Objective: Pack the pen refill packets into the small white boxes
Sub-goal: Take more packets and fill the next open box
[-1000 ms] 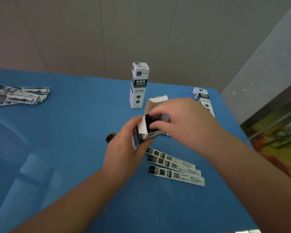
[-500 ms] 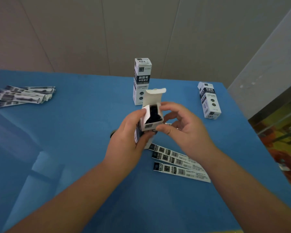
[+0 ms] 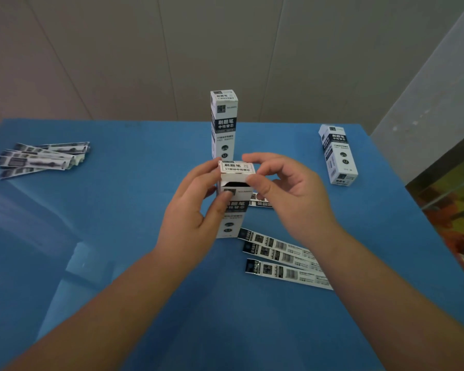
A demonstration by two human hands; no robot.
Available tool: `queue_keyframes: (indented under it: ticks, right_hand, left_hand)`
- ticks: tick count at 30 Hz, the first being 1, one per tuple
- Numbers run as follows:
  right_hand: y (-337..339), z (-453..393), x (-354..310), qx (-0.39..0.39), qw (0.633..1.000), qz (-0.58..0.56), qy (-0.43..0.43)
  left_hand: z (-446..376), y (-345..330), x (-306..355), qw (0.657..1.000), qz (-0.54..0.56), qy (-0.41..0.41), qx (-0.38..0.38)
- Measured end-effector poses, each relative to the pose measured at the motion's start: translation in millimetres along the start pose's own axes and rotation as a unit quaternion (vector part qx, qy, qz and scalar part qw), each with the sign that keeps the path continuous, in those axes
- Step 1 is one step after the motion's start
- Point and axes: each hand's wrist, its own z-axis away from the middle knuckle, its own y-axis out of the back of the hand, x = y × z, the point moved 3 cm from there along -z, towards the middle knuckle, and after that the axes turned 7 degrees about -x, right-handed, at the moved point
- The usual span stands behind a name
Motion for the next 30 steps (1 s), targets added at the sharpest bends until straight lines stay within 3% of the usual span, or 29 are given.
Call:
queue_keyframes:
  ticks: [8, 13, 21, 23, 26, 30]
  right_hand:
    - [3, -2, -2, -0.009, 1.000, -0.014, 0.000]
    - [0, -3, -1, -0.027, 0.999, 0.035, 0.000]
    - [-6, -1, 10, -0.080, 0.978, 0.156, 0.112]
    - [-8, 2, 16, -0.080, 0.983, 0.136, 0.096]
    - [-13, 9, 32, -0.079, 0.992, 0.095, 0.015]
    - [-18, 16, 62, -0.096, 0.979, 0.132, -0.119]
  left_hand:
    - [-3, 3, 12, 0.998, 0.051, -0.033, 0.011]
    - [-6, 8, 18, 0.997, -0.044, -0.061, 0.013]
    - [-3, 7, 13, 0.995, -0.052, -0.080, 0.020]
    - [3, 5, 5, 0.998, -0.021, -0.052, 0.002]
    - [15, -2, -16, 0.994, 0.069, 0.073, -0.045]
    - [27, -12, -39, 0.980, -0.008, 0.168, -0.108]
